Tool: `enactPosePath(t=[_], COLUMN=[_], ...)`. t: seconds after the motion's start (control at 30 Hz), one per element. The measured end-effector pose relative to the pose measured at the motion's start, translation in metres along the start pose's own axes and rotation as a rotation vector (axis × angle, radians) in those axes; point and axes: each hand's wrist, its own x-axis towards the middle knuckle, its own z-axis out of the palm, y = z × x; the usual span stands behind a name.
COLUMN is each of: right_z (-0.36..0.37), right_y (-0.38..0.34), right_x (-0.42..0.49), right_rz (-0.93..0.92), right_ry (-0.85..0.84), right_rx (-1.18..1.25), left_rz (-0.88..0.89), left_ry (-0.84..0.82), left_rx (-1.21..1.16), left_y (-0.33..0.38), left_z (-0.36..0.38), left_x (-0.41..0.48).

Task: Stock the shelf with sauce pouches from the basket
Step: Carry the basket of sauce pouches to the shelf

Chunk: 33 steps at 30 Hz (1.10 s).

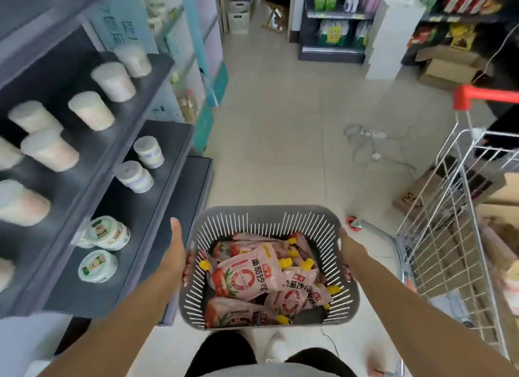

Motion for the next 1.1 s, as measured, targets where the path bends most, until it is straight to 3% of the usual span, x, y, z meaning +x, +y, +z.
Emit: enactPosePath(t=[0.27, 0.5, 0.7, 0.87, 1.1], right_z=[-0.053, -0.083, -0.126, -0.166, -0.222], right_y=[-0.131, -0.294, -0.42, -0.528, -0.685], right_x=[0.119, 0.178, 0.245, 0.343, 0.467], right_rz=[-0.029, -0.004, -0.005, -0.053, -0.06], right_ry=[0.1, 0.205, 0.298, 0.133, 0.139], right_rx=[0.215, 0.417, 0.442, 0.433, 0.339], left_rz=[0.107, 0.194, 0.273, 0.25, 0.218], left_ry=[-0.149, -0.155, -0.122, -0.083, -0.001], left_rx=[0.072, 0.138, 0.144, 0.108, 0.057], left_y=[0.167, 0.339, 0.491, 0.588, 0.718], left_z=[0.105, 0.192, 0.28, 0.363, 0.464], left_x=[0.104, 0.215, 0.297, 0.369, 0.448])
